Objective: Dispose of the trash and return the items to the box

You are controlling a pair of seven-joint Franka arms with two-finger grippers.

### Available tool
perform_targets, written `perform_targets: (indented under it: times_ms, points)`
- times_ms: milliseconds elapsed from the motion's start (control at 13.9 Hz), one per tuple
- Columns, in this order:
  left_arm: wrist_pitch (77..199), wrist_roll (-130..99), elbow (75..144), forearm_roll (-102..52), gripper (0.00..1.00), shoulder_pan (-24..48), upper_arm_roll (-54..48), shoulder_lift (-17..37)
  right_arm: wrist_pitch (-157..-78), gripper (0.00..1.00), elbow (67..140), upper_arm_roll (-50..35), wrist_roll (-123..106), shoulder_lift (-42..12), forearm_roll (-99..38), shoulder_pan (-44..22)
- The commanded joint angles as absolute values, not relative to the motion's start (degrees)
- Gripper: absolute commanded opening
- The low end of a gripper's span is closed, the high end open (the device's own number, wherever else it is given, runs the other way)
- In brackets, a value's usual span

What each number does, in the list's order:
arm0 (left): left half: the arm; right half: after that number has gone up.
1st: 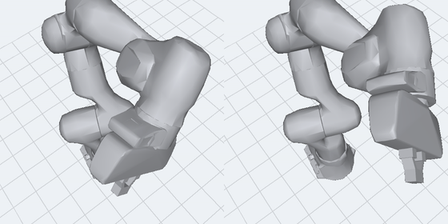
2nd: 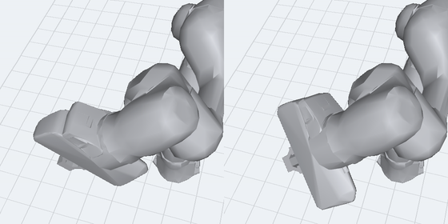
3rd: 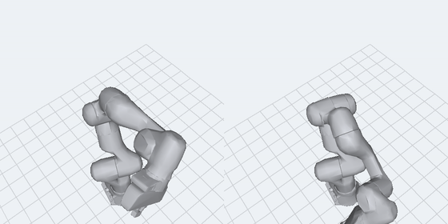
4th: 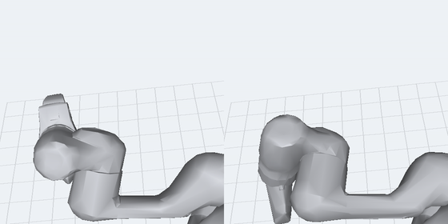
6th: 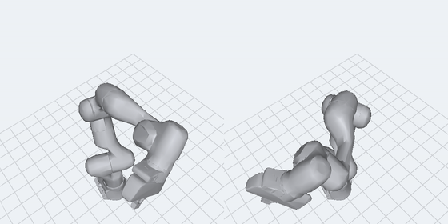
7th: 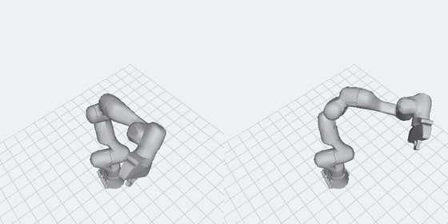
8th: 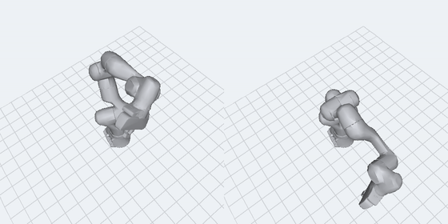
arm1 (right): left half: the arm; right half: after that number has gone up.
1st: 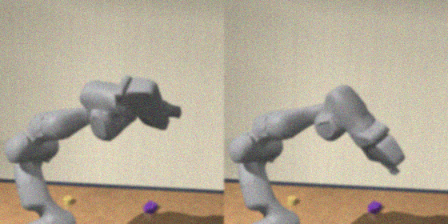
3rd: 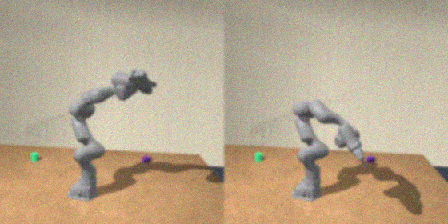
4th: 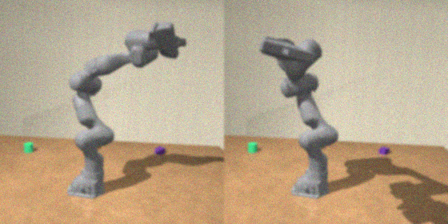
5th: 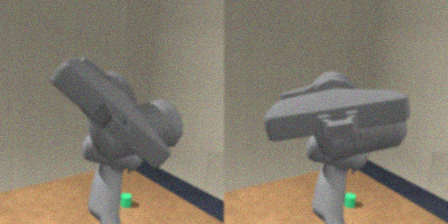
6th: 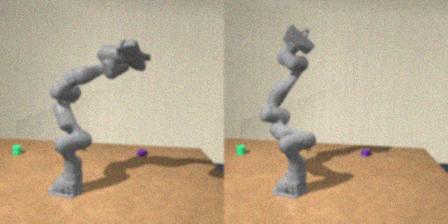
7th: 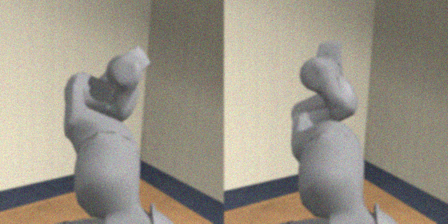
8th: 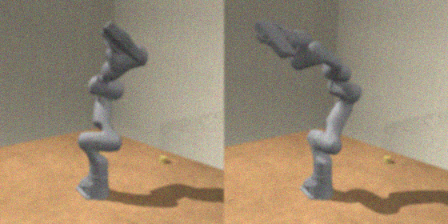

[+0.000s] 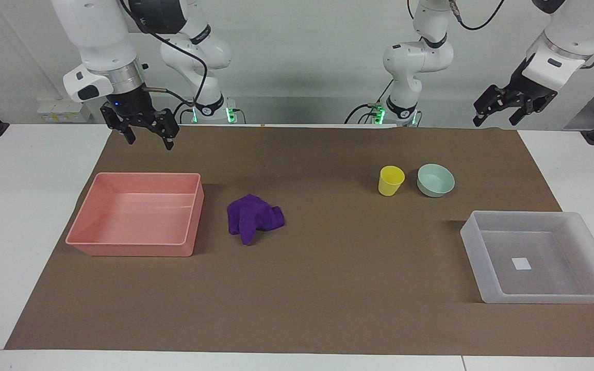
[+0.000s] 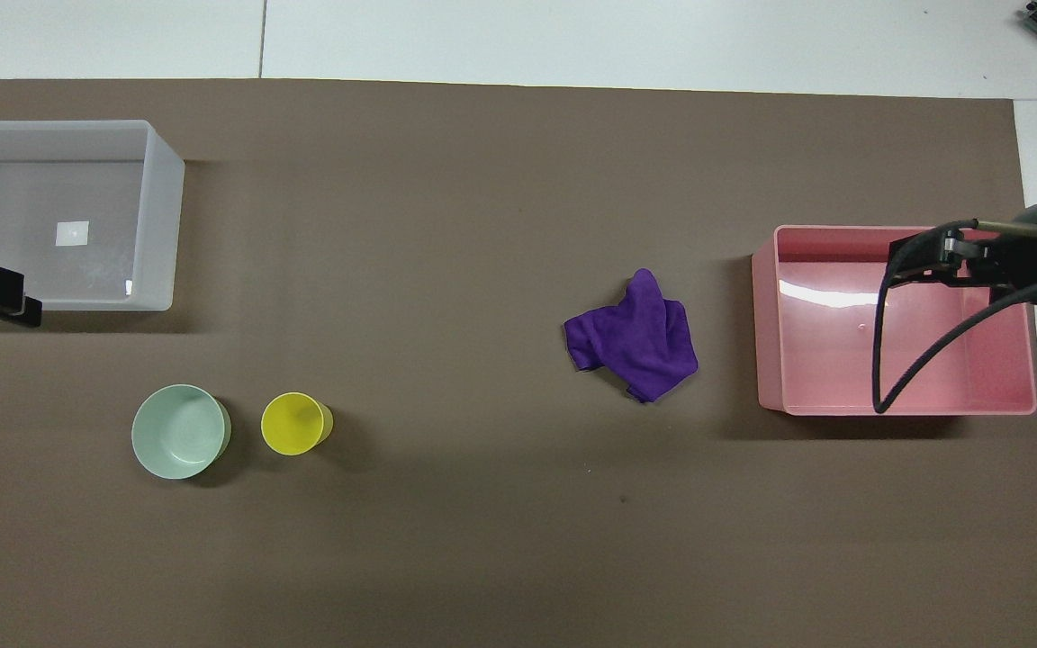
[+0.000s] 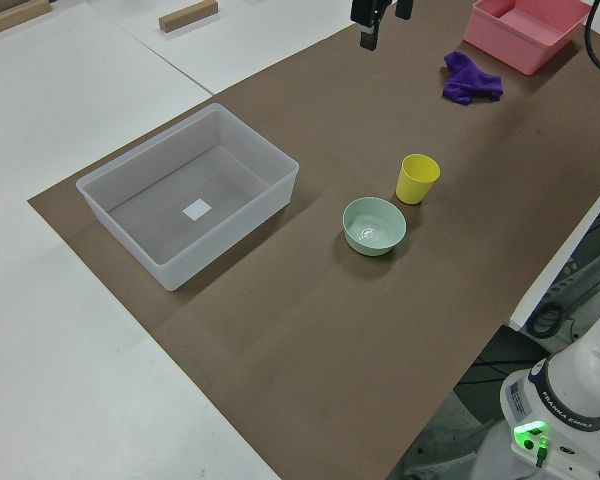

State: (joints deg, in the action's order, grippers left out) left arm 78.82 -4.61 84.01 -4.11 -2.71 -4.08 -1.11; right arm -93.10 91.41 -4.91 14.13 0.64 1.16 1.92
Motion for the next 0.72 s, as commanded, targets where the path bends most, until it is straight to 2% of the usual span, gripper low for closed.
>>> perform_targets:
  times_ms: [0,647]
  points:
    - [78.5,-5.1,85.0,-5.2,1.0,-3.3,-4.0,-2.4,-92.6,1.0,91.8,-5.2,12.7,1.0,-0.2,3.0]
    - [78.7,-4.9,85.2,-5.0,1.0,-3.3,-4.1,-2.3,-91.1,1.0,91.2,-4.9,13.7,1.1,0.8,2.5]
